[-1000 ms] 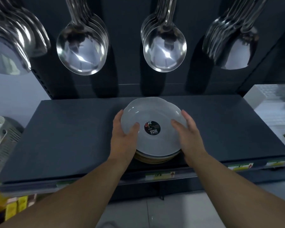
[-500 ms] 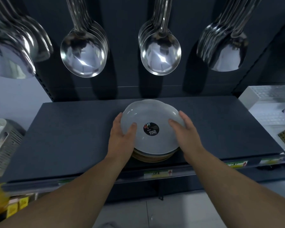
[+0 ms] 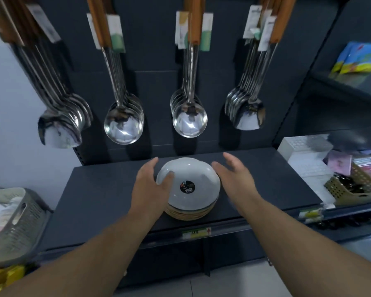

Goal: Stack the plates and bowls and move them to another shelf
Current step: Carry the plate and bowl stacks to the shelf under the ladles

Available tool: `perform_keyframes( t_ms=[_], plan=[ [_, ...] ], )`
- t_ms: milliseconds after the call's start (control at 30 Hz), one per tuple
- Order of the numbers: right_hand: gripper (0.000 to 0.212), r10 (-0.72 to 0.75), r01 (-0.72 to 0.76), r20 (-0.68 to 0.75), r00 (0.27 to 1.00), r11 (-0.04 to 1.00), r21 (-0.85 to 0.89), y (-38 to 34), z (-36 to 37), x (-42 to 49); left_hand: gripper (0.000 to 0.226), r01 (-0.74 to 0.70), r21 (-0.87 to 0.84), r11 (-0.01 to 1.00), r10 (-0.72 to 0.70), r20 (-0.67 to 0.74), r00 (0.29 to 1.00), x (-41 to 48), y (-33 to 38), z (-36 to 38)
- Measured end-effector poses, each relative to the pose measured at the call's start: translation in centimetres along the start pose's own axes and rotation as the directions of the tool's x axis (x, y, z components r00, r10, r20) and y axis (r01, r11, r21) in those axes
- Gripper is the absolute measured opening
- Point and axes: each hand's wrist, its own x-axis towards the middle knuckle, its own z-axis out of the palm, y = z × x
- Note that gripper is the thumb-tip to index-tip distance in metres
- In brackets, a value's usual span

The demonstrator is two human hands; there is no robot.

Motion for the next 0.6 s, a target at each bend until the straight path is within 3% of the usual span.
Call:
perform_keyframes(
  t_ms=[333, 600],
  plan=[
    [0.058, -0.148, 0.112, -0.147, 0.978, 0.967, -0.230, -8.9, -3.3, -10.2, 0.066, -0.329, 0.195, 0.924, 0.291, 0.199, 0.936, -3.2, 9.3, -6.4],
    [0.064, -0.200, -0.009, -0.368, 0.908, 0.869, -0.494, -12.0, -6.8, -22.7, 0.070, -0.636, 0.308, 0.708, 0.505, 0.408, 0.761, -9.7, 15.0, -9.1]
  ],
)
